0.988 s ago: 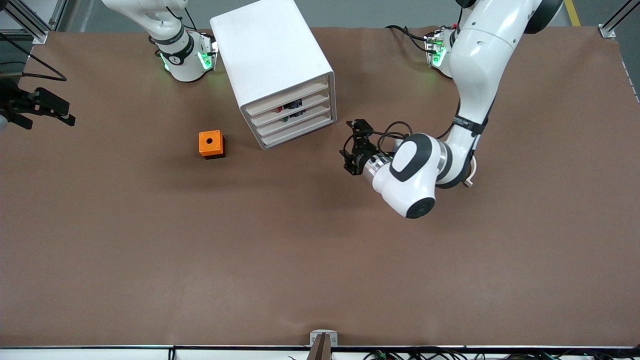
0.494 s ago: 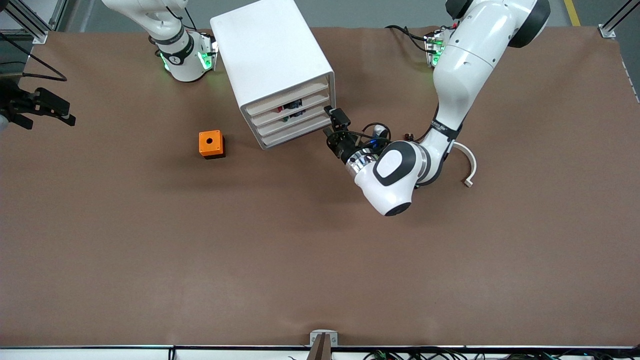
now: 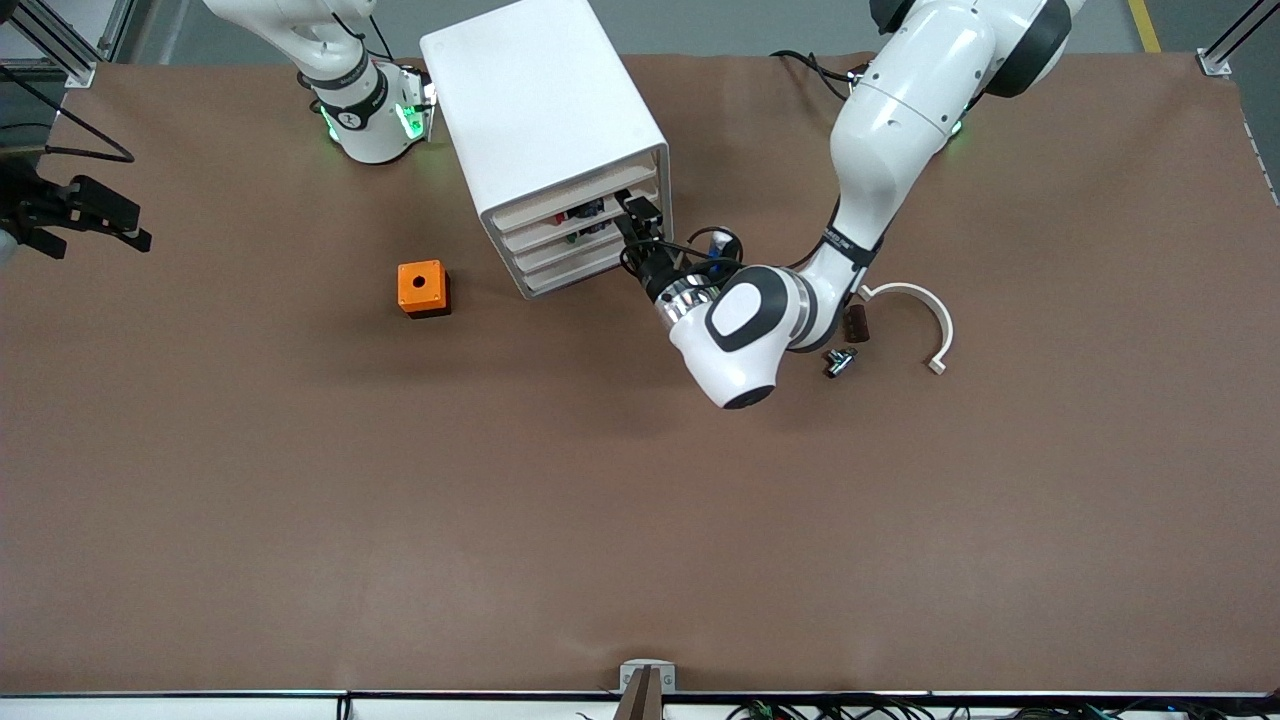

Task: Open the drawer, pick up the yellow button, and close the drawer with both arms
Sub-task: 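Reach the left gripper to the white cabinet's drawer front and grip it, then pull the drawer out of the cabinet with the left gripper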

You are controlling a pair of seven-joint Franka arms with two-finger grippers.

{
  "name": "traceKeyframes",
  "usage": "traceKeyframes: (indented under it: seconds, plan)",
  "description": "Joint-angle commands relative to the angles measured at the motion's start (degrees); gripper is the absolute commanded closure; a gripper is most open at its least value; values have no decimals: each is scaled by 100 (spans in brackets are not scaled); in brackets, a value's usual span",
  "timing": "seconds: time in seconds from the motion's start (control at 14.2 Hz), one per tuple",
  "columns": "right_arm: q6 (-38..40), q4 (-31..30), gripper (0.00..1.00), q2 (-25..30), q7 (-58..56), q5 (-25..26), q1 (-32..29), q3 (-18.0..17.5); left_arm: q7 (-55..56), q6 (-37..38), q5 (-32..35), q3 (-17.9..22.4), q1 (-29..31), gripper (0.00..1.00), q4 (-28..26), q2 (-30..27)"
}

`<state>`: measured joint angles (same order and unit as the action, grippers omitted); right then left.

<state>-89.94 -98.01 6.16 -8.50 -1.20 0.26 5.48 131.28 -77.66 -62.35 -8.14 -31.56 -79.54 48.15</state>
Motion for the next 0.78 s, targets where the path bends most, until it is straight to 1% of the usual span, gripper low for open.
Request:
traceKeyframes:
  seconds: [0.0,0.14,0.42,0.63,0.71]
  plan:
    - [20,-17,0,44,41,-11,27,6,204,93,-75,23,-149,50,0,46]
    - [20,-17,0,44,41,-11,27,6,213,180,-49,14,-228,56,-53,37]
    - [12,-8,0,26,32,-11,27,6,213,382,-22,23,-369,77,-123,37]
    - [20,18,0,-97,-3,-3,18,6,205,400,-5,23,-386,83,-132,37]
    - [20,27,0,-106,-12,-3,18,6,205,400,-5,23,-412,87,-124,37]
